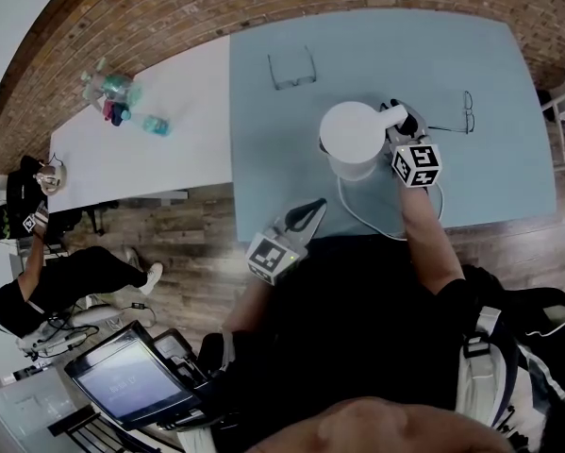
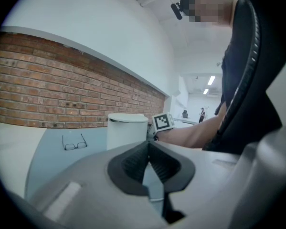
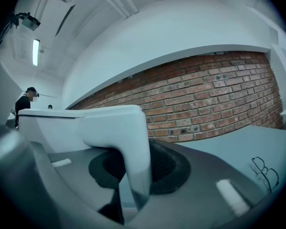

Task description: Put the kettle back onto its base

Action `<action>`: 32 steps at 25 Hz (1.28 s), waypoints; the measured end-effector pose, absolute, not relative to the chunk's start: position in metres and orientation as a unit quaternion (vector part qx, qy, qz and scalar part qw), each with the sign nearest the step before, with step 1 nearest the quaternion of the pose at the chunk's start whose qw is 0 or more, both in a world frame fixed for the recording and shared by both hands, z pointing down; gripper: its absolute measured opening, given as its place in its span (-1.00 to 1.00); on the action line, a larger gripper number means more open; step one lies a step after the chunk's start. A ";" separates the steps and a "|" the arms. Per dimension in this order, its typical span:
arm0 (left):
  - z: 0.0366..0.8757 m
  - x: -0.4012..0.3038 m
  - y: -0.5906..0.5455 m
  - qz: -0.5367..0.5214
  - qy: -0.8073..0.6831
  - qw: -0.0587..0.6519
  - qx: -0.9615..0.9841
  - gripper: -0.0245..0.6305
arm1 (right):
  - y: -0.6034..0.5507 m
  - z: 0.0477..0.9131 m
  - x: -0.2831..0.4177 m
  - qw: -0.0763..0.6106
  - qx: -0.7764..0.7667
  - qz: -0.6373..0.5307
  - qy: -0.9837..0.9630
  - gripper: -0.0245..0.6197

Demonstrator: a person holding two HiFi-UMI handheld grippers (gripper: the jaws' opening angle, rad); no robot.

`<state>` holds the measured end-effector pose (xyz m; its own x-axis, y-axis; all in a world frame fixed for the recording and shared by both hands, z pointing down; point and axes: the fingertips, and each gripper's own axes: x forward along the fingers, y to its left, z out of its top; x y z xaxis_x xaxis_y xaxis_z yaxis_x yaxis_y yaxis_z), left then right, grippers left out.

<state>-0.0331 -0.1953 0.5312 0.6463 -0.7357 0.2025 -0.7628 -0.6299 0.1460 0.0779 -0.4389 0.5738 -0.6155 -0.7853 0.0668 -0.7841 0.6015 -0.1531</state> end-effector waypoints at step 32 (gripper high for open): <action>0.531 -0.026 -0.198 0.064 -0.409 0.103 0.904 -0.92 | -0.425 0.584 0.079 -0.002 -0.436 -0.029 0.899 -0.70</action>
